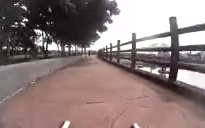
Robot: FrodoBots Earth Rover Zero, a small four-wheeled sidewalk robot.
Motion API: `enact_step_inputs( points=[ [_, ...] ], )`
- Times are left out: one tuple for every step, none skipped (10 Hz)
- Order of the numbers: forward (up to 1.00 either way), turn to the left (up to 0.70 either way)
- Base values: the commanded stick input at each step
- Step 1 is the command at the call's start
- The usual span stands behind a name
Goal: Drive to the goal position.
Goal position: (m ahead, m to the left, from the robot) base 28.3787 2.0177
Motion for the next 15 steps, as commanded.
enact_step_inputs(
  points=[
    [1.0, 0.0],
    [1.0, 0.0],
    [1.0, 0.0],
    [1.0, 0.0],
    [1.0, 0.0],
    [1.0, 0.0],
    [1.0, 0.0],
    [1.0, 0.0],
    [1.0, 0.0],
    [1.0, 0.0],
    [1.0, 0.0],
    [1.0, 0.0],
    [1.0, 0.0],
    [1.0, 0.0],
    [1.0, 0.0]
  ],
)
